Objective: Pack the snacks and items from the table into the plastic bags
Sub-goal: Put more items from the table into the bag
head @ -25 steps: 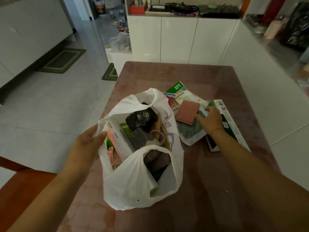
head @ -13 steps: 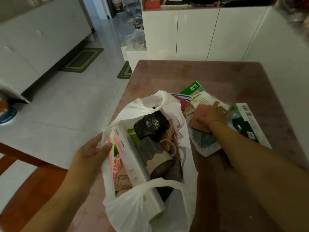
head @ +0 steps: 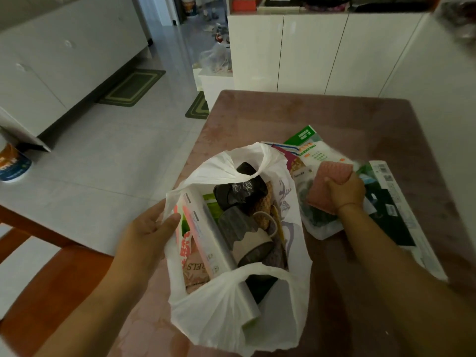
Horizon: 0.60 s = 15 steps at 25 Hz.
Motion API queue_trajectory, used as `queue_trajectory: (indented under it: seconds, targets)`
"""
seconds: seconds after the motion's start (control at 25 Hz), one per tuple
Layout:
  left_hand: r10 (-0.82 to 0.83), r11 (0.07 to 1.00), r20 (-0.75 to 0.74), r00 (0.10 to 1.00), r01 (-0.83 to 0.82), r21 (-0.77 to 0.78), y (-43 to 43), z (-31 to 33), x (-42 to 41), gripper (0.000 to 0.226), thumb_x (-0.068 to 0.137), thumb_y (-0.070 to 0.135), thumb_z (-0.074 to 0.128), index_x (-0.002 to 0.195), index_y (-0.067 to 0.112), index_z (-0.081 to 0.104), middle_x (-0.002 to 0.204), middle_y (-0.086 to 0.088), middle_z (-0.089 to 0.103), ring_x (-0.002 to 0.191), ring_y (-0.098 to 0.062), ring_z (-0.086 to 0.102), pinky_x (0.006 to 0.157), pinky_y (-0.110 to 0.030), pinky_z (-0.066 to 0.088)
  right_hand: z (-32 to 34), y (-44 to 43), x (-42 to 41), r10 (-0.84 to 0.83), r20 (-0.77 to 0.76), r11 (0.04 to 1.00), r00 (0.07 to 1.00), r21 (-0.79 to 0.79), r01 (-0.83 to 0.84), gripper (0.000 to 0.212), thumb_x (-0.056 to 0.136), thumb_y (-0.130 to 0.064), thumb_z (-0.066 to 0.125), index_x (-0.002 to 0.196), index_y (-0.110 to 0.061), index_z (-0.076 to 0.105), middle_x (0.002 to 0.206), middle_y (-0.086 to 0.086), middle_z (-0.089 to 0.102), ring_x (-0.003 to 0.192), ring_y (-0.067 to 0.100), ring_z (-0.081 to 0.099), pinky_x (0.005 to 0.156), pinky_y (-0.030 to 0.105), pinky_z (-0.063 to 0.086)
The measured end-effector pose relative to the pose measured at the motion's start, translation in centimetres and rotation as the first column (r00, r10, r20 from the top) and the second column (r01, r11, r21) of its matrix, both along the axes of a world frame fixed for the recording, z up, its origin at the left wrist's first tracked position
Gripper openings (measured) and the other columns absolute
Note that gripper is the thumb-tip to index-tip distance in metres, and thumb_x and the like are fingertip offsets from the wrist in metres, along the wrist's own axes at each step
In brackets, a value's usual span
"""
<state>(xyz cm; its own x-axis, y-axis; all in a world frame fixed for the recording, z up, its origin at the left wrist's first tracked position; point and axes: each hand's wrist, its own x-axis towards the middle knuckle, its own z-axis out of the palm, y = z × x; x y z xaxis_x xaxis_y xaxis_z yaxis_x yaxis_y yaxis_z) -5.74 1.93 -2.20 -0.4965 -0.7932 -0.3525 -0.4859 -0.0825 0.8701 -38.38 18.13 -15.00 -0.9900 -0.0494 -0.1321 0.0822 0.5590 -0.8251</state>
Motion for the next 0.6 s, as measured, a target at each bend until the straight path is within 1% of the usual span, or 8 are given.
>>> queue_trajectory:
  seconds: [0.08, 0.16, 0.24, 0.32, 0.4, 0.44, 0.52, 0.6]
  targets:
    - [0.005, 1.000, -0.004, 1.000, -0.005, 0.001, 0.2, 0.2, 0.0, 0.016, 0.090, 0.027, 0.056, 0.087, 0.042, 0.061, 0.076, 0.002, 0.075, 0.066, -0.022, 0.075, 0.068, -0.052, 0.058, 3.0, 1.6, 1.1, -0.059, -0.014, 0.973, 0.998, -0.222, 0.055, 0.056, 0.080, -0.020, 0.068, 0.130, -0.005, 0.048, 0.133, 0.017, 0.054, 0.121, 0.032, 0.052, 0.101, 0.043, 0.044]
    - [-0.012, 1.000, -0.018, 1.000, 0.012, 0.000, 0.4, 0.4, 0.0, 0.017, 0.090, 0.026, 0.055, 0.088, 0.043, 0.060, 0.084, -0.001, 0.075, 0.072, -0.026, 0.074, 0.072, -0.055, 0.057, 7.2, 2.6, 2.7, -0.061, -0.033, 0.910, 0.998, -0.412, 0.042, 0.052, 0.078, -0.020, 0.071, 0.125, -0.007, 0.054, 0.125, 0.011, 0.060, 0.111, 0.026, 0.059, 0.092, 0.040, 0.051]
    - [-0.028, 1.000, -0.035, 0.999, 0.028, 0.002, 0.5, 0.5, 0.2, 0.019, 0.090, 0.026, 0.055, 0.090, 0.044, 0.060, 0.088, -0.002, 0.075, 0.076, -0.027, 0.074, 0.073, -0.055, 0.057, 11.1, 3.2, 5.0, 0.019, -0.027, 0.838, 0.999, -0.545, -0.031, 0.048, 0.080, -0.020, 0.070, 0.124, -0.009, 0.055, 0.121, 0.008, 0.062, 0.106, 0.021, 0.061, 0.088, 0.037, 0.052]
    - [-0.040, 0.999, -0.041, 0.998, 0.040, -0.011, 0.6, 0.3, 0.5, 0.018, 0.091, 0.027, 0.056, 0.094, 0.044, 0.062, 0.084, 0.001, 0.076, 0.073, -0.024, 0.075, 0.071, -0.054, 0.058, 13.9, 2.8, 8.5, 0.179, 0.007, 0.763, 0.984, -0.632, -0.135, 0.041, 0.083, -0.018, 0.067, 0.122, -0.011, 0.057, 0.118, 0.006, 0.064, 0.104, 0.019, 0.063, 0.087, 0.036, 0.053]
    - [-0.041, 0.999, -0.042, 0.998, 0.040, -0.020, 0.6, 0.3, 0.6, 0.017, 0.091, 0.029, 0.056, 0.101, 0.041, 0.064, 0.083, 0.004, 0.076, 0.071, -0.022, 0.075, 0.069, -0.053, 0.059, 15.0, 1.0, 12.3, 0.378, 0.057, 0.721, 0.924, -0.644, -0.255, 0.035, 0.084, -0.018, 0.064, 0.119, -0.015, 0.059, 0.114, 0.003, 0.066, 0.100, 0.017, 0.064, 0.084, 0.035, 0.054]
    - [-0.037, 0.999, -0.037, 0.999, 0.036, -0.023, 0.6, 0.3, 0.6, 0.018, 0.092, 0.029, 0.055, 0.102, 0.040, 0.064, 0.083, 0.003, 0.076, 0.071, -0.022, 0.075, 0.069, -0.053, 0.059, 15.1, -0.1, 14.2, 0.451, 0.072, 0.729, 0.889, -0.604, -0.321, 0.035, 0.084, -0.019, 0.065, 0.118, -0.016, 0.058, 0.113, 0.002, 0.066, 0.101, 0.017, 0.064, 0.085, 0.035, 0.054]
    - [-0.038, 0.999, -0.025, 0.999, 0.037, -0.038, 0.6, 0.5, 0.5, 0.017, 0.092, 0.030, 0.054, 0.103, 0.040, 0.063, 0.086, -0.001, 0.076, 0.073, -0.025, 0.075, 0.071, -0.054, 0.058, 14.8, -1.9, 17.1, 0.564, 0.095, 0.751, 0.821, -0.473, -0.461, 0.042, 0.083, -0.023, 0.065, 0.122, -0.016, 0.053, 0.119, 0.002, 0.063, 0.107, 0.018, 0.060, 0.091, 0.037, 0.052]
    - [-0.047, 0.998, -0.013, 0.999, 0.047, -0.053, 0.7, 0.7, 0.3, 0.022, 0.093, 0.030, 0.053, 0.112, 0.036, 0.062, 0.098, -0.006, 0.074, 0.079, -0.030, 0.073, 0.074, -0.056, 0.057, 14.2, -2.6, 19.0, 0.678, 0.171, 0.716, 0.715, -0.377, -0.588, 0.043, 0.084, -0.023, 0.064, 0.123, -0.013, 0.050, 0.119, 0.005, 0.062, 0.108, 0.019, 0.059, 0.093, 0.036, 0.051]
